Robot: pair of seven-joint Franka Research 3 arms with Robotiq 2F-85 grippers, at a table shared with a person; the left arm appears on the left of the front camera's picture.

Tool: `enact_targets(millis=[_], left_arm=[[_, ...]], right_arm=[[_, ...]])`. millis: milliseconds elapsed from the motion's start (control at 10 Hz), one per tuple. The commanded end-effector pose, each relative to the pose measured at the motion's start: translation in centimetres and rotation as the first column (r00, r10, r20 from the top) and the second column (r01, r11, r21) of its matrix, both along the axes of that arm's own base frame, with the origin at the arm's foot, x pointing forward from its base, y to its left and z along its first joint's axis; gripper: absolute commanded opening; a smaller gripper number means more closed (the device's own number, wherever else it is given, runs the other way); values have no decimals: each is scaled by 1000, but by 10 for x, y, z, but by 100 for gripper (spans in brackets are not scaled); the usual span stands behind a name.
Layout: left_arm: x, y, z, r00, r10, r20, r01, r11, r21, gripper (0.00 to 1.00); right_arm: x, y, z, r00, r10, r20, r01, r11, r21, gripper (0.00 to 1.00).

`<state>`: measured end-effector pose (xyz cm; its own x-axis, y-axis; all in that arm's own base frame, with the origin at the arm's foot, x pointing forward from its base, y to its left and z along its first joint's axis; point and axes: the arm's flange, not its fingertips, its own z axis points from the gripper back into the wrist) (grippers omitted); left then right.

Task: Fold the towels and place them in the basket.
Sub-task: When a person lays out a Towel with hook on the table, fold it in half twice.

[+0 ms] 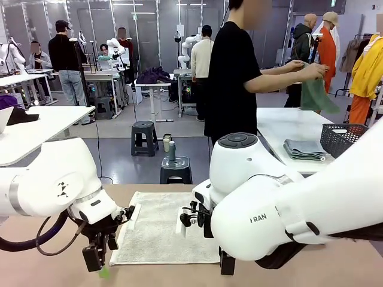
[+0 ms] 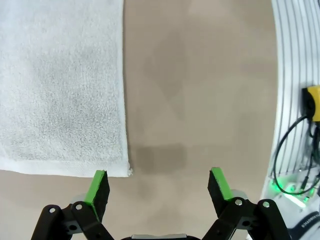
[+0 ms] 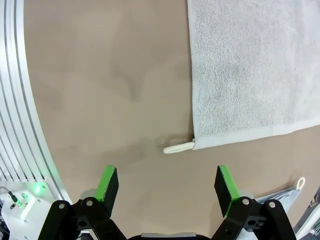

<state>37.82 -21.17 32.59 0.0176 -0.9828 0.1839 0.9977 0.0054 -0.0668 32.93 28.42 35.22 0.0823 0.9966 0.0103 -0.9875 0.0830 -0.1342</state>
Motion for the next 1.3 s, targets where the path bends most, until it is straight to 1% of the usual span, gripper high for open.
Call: enact_targets(millis=[0, 100, 200, 500, 600, 800, 1000, 1200], left_arm=[[6, -2, -12, 1000, 18, 19, -18, 1000, -12, 100], [7, 0, -19, 1000, 18, 12, -18, 1000, -14, 100], [7, -2, -22, 1000, 19, 5, -19, 1000, -13, 100], [9, -6, -30, 1000, 24, 13, -24, 1000, -20, 100], [8, -5, -34, 999, 29, 22, -29, 1000, -12, 100], [11, -12, -35, 999, 31, 13, -31, 1000, -2, 100], [17, -21, -35, 999, 40, 10, -40, 999, 13, 100], [17, -19, -35, 999, 49, 19, -50, 999, 18, 100]], right_arm=[[14, 1, -11, 999, 31, -9, -31, 999, -8, 97], [21, 2, -17, 998, 66, -14, -66, 998, -5, 97], [28, 2, -23, 997, 73, -36, -74, 997, -3, 97], [41, -7, -39, 992, 98, -76, -93, 994, 60, 97], [43, -9, -45, 993, 85, -77, -82, 996, 47, 97], [49, -9, -52, 994, 70, -82, -65, 996, 55, 97], [57, -8, -56, 995, 59, -84, -54, 997, 56, 97], [59, -9, -57, 995, 49, -84, -45, 997, 57, 97]])
